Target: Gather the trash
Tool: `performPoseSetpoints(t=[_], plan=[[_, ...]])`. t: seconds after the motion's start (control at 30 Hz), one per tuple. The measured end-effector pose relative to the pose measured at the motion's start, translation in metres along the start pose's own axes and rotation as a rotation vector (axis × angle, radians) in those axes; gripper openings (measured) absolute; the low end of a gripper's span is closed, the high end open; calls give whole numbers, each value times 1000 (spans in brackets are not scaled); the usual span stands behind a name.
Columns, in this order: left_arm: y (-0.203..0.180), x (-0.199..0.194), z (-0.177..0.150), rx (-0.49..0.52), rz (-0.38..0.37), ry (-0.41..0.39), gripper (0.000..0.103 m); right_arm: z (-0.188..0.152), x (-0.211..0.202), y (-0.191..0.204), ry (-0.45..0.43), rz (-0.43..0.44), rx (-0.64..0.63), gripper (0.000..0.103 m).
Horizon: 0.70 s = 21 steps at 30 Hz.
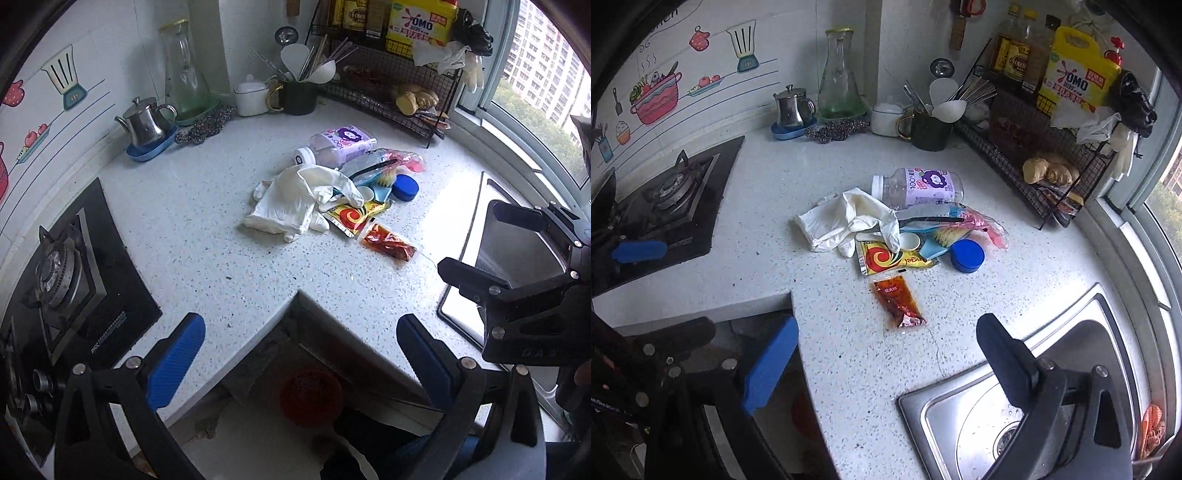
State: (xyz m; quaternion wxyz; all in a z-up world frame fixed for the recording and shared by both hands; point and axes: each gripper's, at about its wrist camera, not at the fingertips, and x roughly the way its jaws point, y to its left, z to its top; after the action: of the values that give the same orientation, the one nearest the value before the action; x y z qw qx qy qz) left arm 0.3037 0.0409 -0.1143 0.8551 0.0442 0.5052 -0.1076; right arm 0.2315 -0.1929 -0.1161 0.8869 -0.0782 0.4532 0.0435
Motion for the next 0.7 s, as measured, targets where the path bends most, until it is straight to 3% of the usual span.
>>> performPoseSetpoints(t=[0.37,0.57,0.7], plan=[[12,65,34,-44,-12,99,103,16,69,-21,115,51,-44,97],[15,97,38,-64,-13,170,103,16,107,-28,227,109,-66,96],[19,106,39,-91,-33,179,103,14,120,-26,263,109,-99,82]])
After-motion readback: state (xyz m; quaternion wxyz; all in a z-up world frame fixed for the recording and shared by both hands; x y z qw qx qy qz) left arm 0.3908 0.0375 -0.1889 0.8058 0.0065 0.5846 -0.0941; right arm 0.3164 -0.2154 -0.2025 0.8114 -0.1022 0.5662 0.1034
